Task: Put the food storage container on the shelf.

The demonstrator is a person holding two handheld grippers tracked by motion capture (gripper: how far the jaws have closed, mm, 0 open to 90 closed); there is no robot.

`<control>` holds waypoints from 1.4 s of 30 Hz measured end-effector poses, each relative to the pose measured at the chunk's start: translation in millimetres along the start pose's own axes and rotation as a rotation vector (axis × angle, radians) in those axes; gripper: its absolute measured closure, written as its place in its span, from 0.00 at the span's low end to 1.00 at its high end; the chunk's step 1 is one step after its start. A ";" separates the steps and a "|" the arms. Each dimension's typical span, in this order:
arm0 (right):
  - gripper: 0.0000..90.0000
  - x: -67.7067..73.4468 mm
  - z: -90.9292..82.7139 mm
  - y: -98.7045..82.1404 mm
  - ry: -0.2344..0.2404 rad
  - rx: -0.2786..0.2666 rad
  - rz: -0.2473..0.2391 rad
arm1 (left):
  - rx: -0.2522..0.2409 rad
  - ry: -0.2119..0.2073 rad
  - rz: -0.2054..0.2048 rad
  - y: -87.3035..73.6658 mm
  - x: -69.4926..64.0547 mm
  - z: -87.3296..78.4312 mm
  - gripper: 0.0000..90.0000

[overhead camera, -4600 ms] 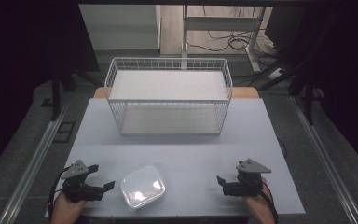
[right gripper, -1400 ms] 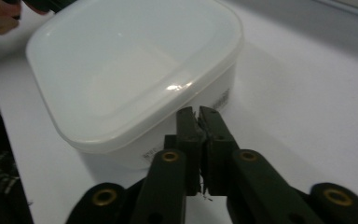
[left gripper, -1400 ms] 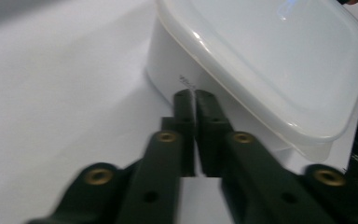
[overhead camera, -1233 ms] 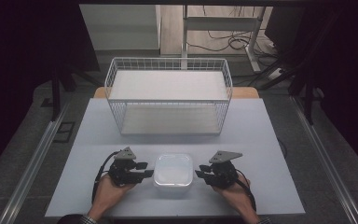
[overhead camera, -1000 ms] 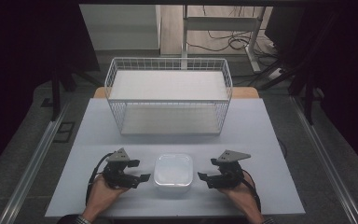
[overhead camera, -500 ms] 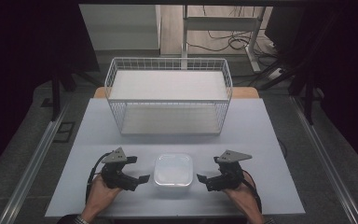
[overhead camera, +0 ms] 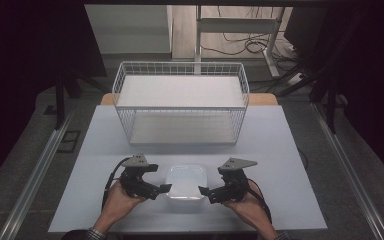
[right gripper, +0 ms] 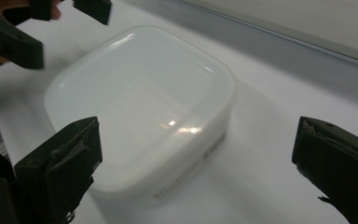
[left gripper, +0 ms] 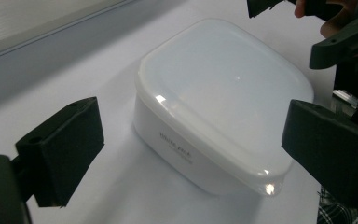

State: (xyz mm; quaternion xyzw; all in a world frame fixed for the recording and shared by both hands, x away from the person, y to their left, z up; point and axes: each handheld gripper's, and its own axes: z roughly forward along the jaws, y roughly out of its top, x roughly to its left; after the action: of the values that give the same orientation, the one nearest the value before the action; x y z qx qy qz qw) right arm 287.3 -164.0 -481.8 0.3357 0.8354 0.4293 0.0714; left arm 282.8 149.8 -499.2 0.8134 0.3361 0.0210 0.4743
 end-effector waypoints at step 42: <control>0.87 0.4 -9.1 9.4 0.016 -0.010 0.208 | -0.073 0.010 -0.214 -5.0 -6.1 -12.0 0.89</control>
State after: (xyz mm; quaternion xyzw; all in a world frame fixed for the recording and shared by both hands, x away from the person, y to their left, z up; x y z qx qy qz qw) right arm 287.9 -166.0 -468.9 0.4167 0.7944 0.4414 0.0214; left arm 271.2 157.0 -494.8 0.7549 0.4224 -0.0137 0.5016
